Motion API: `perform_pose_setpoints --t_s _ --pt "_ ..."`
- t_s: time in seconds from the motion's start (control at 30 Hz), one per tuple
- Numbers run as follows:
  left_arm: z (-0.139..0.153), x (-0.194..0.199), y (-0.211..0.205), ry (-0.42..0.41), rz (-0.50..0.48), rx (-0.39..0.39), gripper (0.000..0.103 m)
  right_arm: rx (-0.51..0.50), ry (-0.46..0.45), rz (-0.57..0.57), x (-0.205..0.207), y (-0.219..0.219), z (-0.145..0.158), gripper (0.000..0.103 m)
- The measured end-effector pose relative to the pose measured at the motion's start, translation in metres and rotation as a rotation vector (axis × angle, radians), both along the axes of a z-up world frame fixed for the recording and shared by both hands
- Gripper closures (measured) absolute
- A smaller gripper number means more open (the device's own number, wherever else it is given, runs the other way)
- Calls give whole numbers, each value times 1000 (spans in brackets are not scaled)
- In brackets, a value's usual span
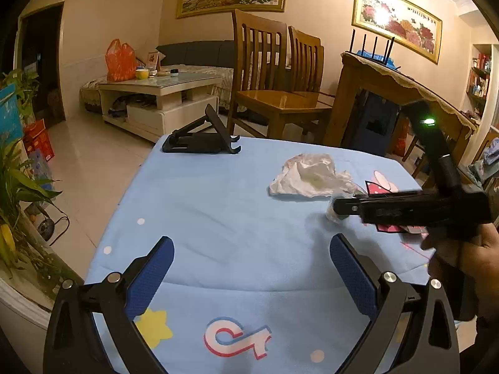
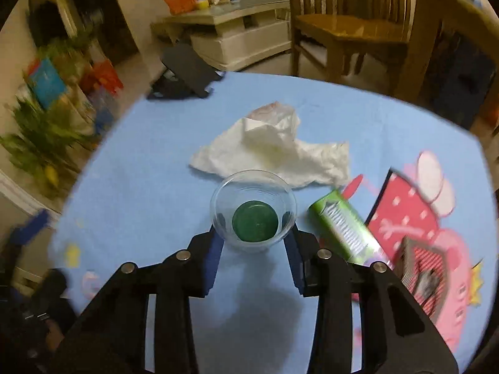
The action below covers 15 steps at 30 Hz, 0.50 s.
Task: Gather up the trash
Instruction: 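Grasp the clear plastic cup with the right tool and lift it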
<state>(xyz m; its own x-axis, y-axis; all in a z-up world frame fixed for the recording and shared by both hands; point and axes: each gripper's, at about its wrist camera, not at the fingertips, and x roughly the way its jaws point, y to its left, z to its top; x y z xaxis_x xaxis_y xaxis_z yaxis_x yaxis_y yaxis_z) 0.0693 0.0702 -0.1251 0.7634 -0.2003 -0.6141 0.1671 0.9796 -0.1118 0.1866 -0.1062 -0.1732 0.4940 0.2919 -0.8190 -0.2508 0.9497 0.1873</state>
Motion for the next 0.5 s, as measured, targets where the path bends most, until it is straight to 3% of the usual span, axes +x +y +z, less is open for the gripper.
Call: perform_pose_setpoints --t_s 0.1,0.13,0.17,0.3,0.37,0.4,0.43,0.5 --pt "0 0 0 1 0 0 6 264 84 -64 -10 -33 1 66" --pt "0 -1 0 -1 1 0 6 421 140 -102 -18 -49 -7 66" --pt "0 -1 0 -3 4 4 6 512 171 -121 -27 -60 -12 66" --pt "0 -1 -1 -2 4 9 6 929 356 -232 -54 -91 -57 66" --pt "0 -2 -4 -2 5 16 6 1227 430 -310 -65 -107 -81 66" --pt "0 -3 -6 -4 4 23 6 1329 433 -333 -68 -113 -87 66" --pt "0 -4 -9 -9 4 35 6 1417 420 -368 -72 -122 -91 66" --pt "-1 -5 -14 -15 4 59 6 1434 436 -393 -73 -123 -97 66"
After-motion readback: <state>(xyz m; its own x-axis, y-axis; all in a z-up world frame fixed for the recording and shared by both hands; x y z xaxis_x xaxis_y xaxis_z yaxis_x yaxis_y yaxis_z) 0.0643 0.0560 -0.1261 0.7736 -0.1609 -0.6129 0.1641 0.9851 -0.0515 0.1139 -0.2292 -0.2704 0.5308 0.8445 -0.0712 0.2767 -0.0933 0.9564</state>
